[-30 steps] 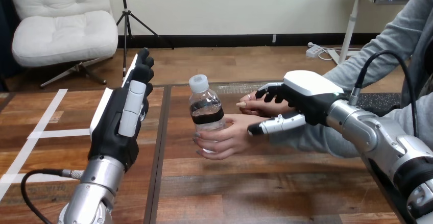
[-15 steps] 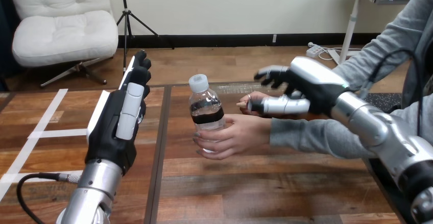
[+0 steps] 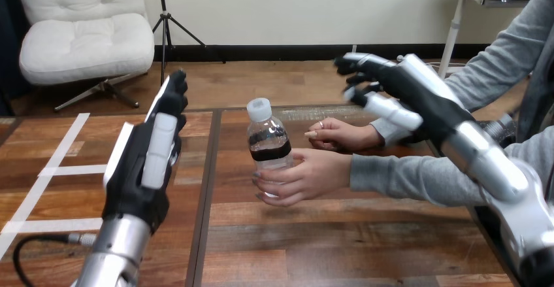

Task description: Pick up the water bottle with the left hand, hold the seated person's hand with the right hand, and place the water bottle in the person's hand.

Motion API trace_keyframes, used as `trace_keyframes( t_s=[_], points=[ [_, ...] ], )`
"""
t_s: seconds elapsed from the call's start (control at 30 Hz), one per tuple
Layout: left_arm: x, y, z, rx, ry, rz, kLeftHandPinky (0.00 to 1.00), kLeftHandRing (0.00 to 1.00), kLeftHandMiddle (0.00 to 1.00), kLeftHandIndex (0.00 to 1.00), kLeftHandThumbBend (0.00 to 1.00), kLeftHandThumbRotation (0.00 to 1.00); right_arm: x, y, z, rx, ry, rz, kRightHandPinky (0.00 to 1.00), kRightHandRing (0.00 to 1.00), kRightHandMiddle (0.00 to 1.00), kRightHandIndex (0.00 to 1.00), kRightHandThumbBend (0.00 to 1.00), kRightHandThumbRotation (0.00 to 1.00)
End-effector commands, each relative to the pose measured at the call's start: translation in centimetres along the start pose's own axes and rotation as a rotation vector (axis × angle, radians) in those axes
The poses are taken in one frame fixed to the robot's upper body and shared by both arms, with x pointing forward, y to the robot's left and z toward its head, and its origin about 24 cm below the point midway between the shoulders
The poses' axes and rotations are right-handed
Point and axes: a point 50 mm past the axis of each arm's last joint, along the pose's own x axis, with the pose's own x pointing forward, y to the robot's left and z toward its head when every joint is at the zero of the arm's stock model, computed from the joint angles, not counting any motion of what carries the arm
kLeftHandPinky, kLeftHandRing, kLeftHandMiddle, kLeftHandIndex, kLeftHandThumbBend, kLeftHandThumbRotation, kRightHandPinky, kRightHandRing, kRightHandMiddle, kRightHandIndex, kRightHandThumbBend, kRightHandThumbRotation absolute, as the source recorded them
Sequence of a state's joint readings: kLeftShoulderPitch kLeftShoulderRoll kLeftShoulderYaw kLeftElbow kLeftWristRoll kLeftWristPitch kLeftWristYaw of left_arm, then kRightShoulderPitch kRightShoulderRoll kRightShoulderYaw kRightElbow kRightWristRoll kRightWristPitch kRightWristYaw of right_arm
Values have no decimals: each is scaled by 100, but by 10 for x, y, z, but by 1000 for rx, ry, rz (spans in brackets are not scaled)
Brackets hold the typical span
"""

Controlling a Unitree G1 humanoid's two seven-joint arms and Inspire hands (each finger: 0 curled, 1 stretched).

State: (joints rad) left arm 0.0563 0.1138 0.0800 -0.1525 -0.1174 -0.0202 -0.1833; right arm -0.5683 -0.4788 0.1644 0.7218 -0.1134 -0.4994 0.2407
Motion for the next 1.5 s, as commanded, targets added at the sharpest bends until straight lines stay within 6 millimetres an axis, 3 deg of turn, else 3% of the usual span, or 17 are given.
trace_keyframes(
  t_s=[0.0,0.53,1.07,1.1,1.23,1.47],
  points=[
    [-2,1,24,-4,-133,-14,100,98,99,95,88,99,-18,1,16,276,-137,-108,80,85,86,87,98,100],
    [-19,7,22,-12,-155,-1,98,95,95,93,83,99,-59,32,38,694,-180,-148,86,88,88,88,99,100],
    [-26,-3,20,-26,-174,0,92,89,90,88,84,99,-86,56,51,826,-186,-158,96,94,93,94,95,100],
    [-26,-6,20,-32,-179,2,86,86,88,86,85,96,-89,59,54,843,-189,-168,98,94,93,94,97,100],
    [-27,-10,19,-40,-187,8,86,86,88,86,78,97,-96,64,60,881,-197,-189,99,95,95,95,93,100],
    [-29,-10,19,-26,-179,2,86,86,87,85,75,97,-97,63,63,908,-194,-192,100,96,95,96,90,100]
  ],
)
